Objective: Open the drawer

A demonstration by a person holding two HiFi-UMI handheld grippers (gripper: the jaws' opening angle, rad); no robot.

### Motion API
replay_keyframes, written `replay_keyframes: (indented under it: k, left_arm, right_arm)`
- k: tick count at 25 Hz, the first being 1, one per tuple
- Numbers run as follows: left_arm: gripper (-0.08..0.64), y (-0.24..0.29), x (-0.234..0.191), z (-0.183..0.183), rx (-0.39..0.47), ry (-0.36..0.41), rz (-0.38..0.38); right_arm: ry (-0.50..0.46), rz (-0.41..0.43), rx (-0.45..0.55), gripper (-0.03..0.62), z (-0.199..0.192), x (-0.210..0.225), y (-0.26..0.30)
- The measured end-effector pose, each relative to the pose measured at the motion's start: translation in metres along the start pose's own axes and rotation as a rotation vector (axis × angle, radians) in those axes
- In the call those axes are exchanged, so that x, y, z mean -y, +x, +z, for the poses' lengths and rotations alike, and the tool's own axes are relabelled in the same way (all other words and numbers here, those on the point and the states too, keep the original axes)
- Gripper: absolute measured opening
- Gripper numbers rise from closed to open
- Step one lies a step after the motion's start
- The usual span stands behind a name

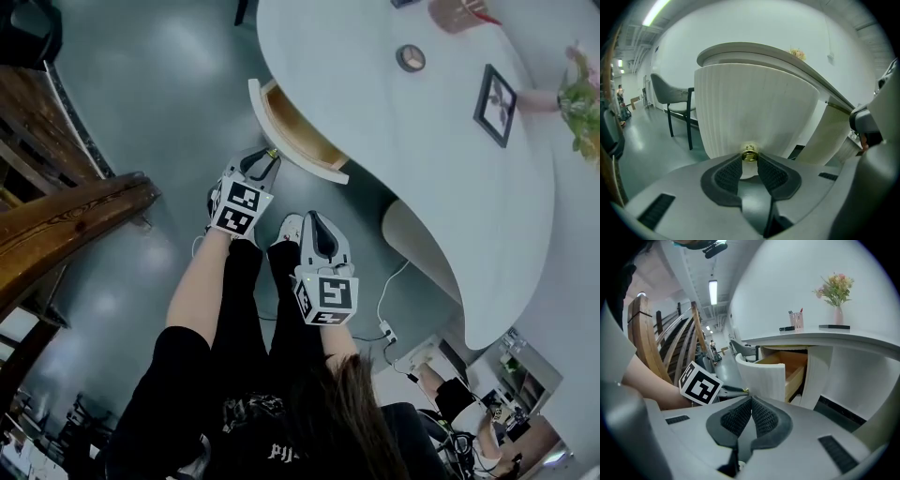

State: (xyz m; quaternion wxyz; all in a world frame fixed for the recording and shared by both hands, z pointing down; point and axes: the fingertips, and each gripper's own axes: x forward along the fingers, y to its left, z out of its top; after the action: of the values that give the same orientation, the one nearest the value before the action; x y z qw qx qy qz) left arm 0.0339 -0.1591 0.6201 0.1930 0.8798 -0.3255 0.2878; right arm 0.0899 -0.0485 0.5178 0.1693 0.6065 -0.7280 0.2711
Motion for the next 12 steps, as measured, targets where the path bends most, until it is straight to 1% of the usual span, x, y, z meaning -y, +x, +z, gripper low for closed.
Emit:
replay_keyframes:
  k: [6,12]
  left_arm:
    - [0.117,-0.013,-0.002,-0.012,-0.041,0.006,0.011]
    - [0.118,-0.025,-0.002,-0.02,-0.071,0.001,0.03]
  right_arm:
    - [-0.035,0.044,-0.002,0.025,0.007,-0.013,-0.005]
    - [-0.048,0.065,-0.007,0.025,0.01,-0.021,-0.011]
